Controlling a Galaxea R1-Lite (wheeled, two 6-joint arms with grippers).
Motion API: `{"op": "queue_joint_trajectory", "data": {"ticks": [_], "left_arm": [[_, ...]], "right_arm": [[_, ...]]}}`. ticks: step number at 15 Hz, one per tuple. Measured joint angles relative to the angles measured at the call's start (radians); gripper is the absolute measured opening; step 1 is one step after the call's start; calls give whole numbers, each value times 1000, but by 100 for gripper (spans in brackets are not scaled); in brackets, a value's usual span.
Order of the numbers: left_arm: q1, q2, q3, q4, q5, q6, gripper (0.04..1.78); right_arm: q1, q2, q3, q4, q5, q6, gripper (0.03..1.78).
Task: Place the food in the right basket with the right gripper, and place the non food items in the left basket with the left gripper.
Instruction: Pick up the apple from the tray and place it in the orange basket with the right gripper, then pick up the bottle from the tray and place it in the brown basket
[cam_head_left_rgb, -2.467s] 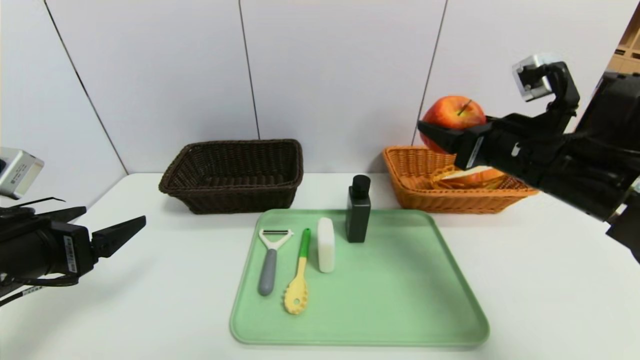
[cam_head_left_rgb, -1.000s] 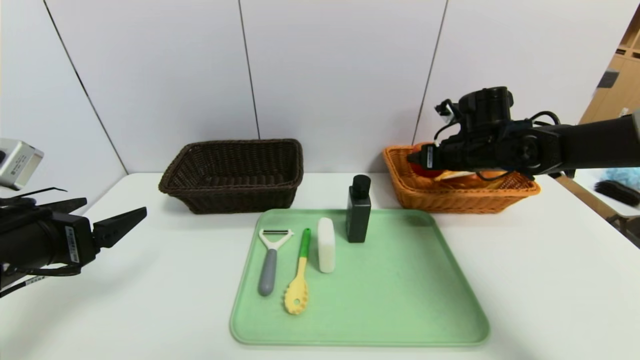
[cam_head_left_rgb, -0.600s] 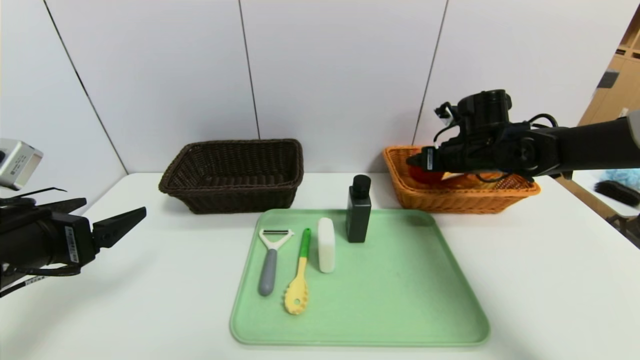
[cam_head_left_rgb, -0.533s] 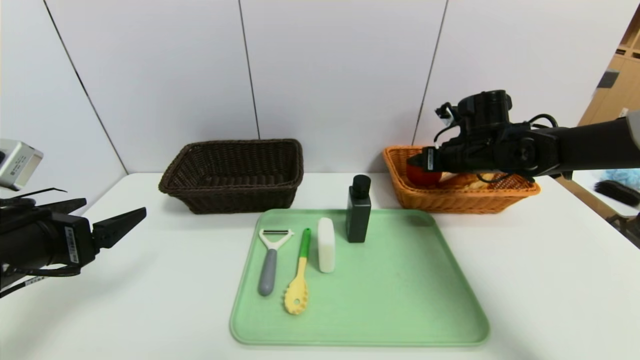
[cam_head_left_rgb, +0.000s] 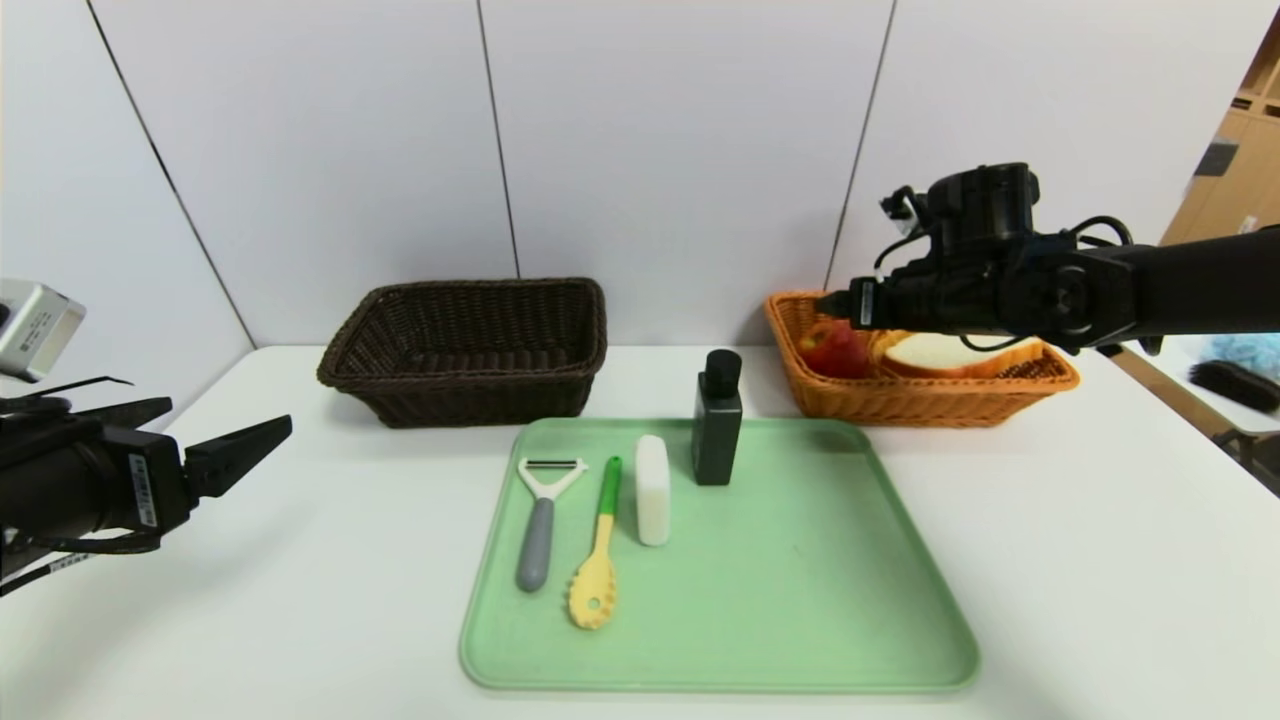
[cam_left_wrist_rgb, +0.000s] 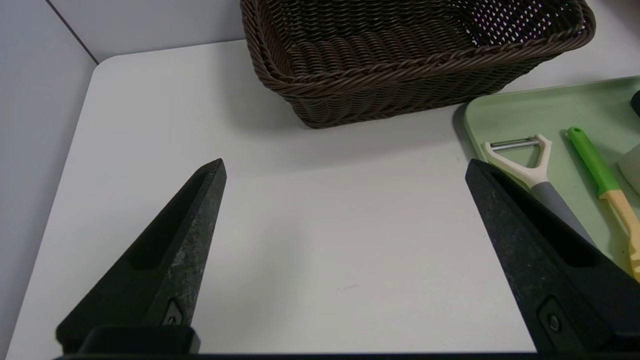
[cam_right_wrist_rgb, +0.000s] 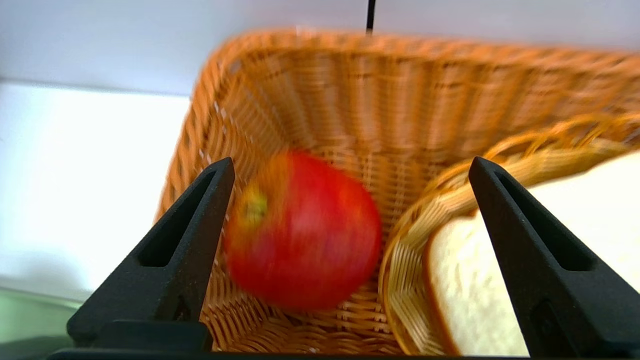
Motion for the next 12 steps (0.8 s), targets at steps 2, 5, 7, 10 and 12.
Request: {"op": "queue_joint_trajectory", "data": {"ticks": [2, 5, 7, 10, 12], "left_arm": [[2, -1, 4, 0, 0, -2, 169], [3, -1, 9, 0, 0, -1, 169], [3, -2, 10, 0, 0, -3, 169], [4, -3, 10, 0, 0, -44, 169], [4, -5, 10, 0, 0, -46, 169]], "right_arm": [[10, -44, 33, -40, -15, 0, 164], [36, -142, 147, -149, -15, 5, 166], [77, -203, 229, -231, -18, 10, 167], [164, -283, 398, -371, -24, 9, 168], [227, -322, 534, -509, -25, -12, 169]]}}
